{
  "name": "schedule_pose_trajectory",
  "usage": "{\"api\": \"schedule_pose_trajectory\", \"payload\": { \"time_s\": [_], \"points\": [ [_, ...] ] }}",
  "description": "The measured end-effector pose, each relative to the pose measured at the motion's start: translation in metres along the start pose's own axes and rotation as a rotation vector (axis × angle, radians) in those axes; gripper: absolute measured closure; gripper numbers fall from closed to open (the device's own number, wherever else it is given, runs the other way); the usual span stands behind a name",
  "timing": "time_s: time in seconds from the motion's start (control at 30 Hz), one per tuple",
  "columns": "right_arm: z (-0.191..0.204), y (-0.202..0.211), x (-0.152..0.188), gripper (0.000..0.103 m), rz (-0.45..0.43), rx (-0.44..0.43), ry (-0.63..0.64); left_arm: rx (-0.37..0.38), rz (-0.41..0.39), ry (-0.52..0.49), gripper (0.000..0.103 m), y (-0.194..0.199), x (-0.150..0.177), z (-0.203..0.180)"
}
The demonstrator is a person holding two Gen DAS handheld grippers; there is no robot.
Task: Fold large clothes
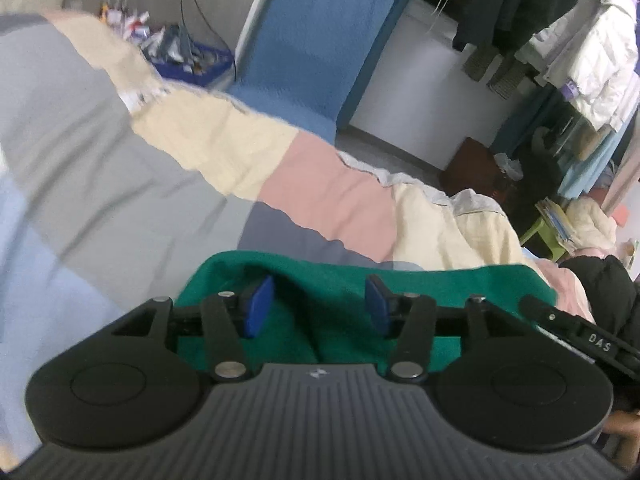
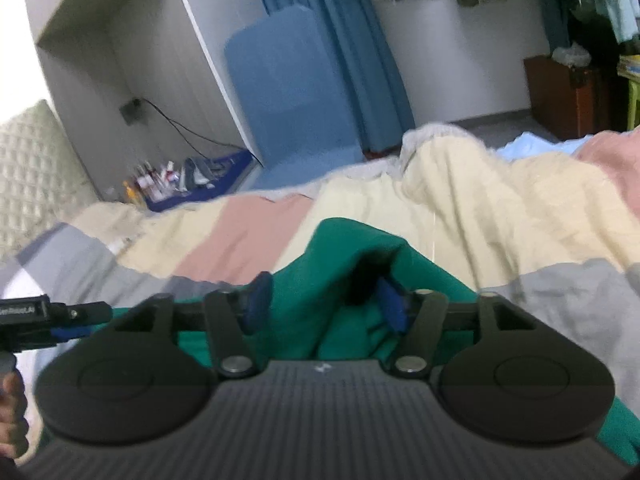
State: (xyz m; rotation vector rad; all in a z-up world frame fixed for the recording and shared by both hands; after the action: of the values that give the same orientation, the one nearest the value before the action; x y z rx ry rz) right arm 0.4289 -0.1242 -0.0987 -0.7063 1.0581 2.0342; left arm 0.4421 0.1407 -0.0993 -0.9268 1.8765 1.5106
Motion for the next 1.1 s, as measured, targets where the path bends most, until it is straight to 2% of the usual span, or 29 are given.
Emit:
{"api": "schedule_pose_trajectory", "payload": {
  "time_s": [0.13, 0.3, 0.43, 0.63, 0.73, 0.9, 0.93, 1.0, 1.1],
  "points": [
    [0.009, 0.043, 0.006, 0.042, -0.016, -0.026, 0.017, -0.002, -0.053, -0.012, 0.046, 0.057, 0.01, -0.015],
    [0.03, 0.101, 0.021, 0.042, -0.046, -0.051, 0.063, -0.01, -0.099, -0.063, 0.046, 0.135, 0.037, -0.045],
    [0.045, 0.155, 0.039, 0.042, -0.06, -0.074, 0.078, -0.013, -0.128, -0.071, 0.046, 0.197, 0.067, -0.065],
    [0.055, 0.217, 0.07, 0.042, -0.052, -0.093, 0.118, -0.008, -0.142, -0.079, 0.046, 0.265, 0.122, -0.087],
    [0.057, 0.239, 0.088, 0.042, -0.042, -0.09, 0.144, -0.003, -0.139, -0.083, 0.046, 0.287, 0.143, -0.094],
    [0.055, 0.252, 0.11, 0.035, -0.038, -0.089, 0.146, -0.004, -0.123, -0.084, 0.046, 0.312, 0.171, -0.095],
    [0.055, 0.252, 0.113, 0.033, -0.035, -0.084, 0.142, -0.004, -0.115, -0.087, 0.046, 0.314, 0.176, -0.092],
    [0.053, 0.246, 0.119, 0.016, -0.019, -0.081, 0.132, -0.009, -0.101, -0.086, 0.046, 0.313, 0.182, -0.086],
    [0.052, 0.235, 0.127, 0.015, 0.001, -0.042, 0.157, -0.03, -0.081, -0.082, 0.046, 0.308, 0.183, -0.07]
  ]
}}
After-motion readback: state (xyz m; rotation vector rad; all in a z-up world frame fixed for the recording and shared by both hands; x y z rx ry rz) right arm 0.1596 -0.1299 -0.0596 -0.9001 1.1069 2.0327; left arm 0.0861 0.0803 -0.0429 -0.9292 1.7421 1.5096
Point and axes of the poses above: each gripper's, at about its wrist camera, not at the fingertips, and y roughly against the way its jaws point, z to its left, x to its underside, the point moved 4 cm from there along -y, roughly the way its jaws point, and after that the axes turned 12 degrees about -y, right-handed, at the moved point
